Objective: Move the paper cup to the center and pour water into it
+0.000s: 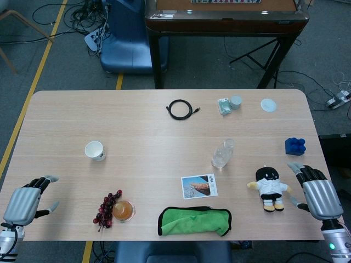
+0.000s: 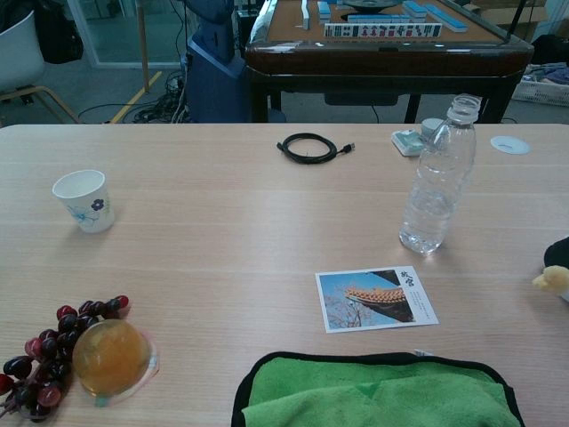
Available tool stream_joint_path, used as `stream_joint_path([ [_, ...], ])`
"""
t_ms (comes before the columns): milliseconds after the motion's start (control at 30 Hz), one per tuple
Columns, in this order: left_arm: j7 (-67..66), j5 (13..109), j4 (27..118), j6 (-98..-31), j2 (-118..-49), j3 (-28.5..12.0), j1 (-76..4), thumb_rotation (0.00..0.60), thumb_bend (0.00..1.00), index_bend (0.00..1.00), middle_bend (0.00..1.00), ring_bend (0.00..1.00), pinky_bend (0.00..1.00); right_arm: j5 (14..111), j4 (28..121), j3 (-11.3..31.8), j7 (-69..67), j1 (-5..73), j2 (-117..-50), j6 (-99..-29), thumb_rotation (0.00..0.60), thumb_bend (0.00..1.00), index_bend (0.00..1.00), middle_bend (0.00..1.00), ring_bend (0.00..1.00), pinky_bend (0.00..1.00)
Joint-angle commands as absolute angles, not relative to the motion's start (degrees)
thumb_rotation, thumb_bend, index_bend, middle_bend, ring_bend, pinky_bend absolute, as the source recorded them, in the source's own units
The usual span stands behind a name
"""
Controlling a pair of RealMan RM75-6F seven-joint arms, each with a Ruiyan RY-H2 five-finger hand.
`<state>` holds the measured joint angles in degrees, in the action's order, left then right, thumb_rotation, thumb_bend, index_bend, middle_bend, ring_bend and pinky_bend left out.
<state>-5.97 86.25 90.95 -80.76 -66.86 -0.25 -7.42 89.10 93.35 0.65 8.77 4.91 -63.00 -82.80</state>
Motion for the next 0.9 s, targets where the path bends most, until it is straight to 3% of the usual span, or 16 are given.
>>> stream_joint_path([
  [33, -5.9, 86.1, 90.7, -80.4, -67.0, -0.1, -7.5, 0.6, 0.2, 0.28, 0.29, 0.31, 0.52, 89.5, 93.6, 0.6, 8.8, 4.8, -62.9, -83.2, 0.6, 0.0, 0.16, 0.19, 0.18, 0.29],
  [300, -6.2, 86.3, 89.7, -79.6, -68.1, 0.0, -7.9, 0.6, 0.2, 0.27, 0.29, 0.3, 0.52, 90.1, 94.1, 0.5, 8.3, 4.4, -62.4, -84.1, 0.6, 0.0, 0.16, 0.19, 0.18, 0.29],
  [400, -6.5, 85.7, 89.6, -78.7, -68.5, -0.1, -8.4, 0.6, 0.21, 0.26, 0.29, 0.26, 0.48, 90.0, 94.1, 0.6, 7.7, 4.2, -62.2, -84.6, 0.6, 0.0, 0.16, 0.19, 0.18, 0.29],
  [700, -10.9, 80.5, 90.3, -71.4, -70.0, -2.7, -12.8, 0.6, 0.44, 0.17, 0.18, 0.12, 0.31, 91.5, 95.0, 0.5, 7.7, 3.4, -61.5, -86.7, 0.6, 0.0, 0.16, 0.19, 0.18, 0.29],
  [900, -16.4, 74.1, 90.5, -65.3, -71.2, -4.7, -16.5, 0.6, 0.47, 0.1, 0.09, 0.06, 0.24, 92.4, 95.5, 0.5, 7.0, 2.8, -60.8, -88.1, 0.6, 0.0, 0.16, 0.19, 0.18, 0.29],
])
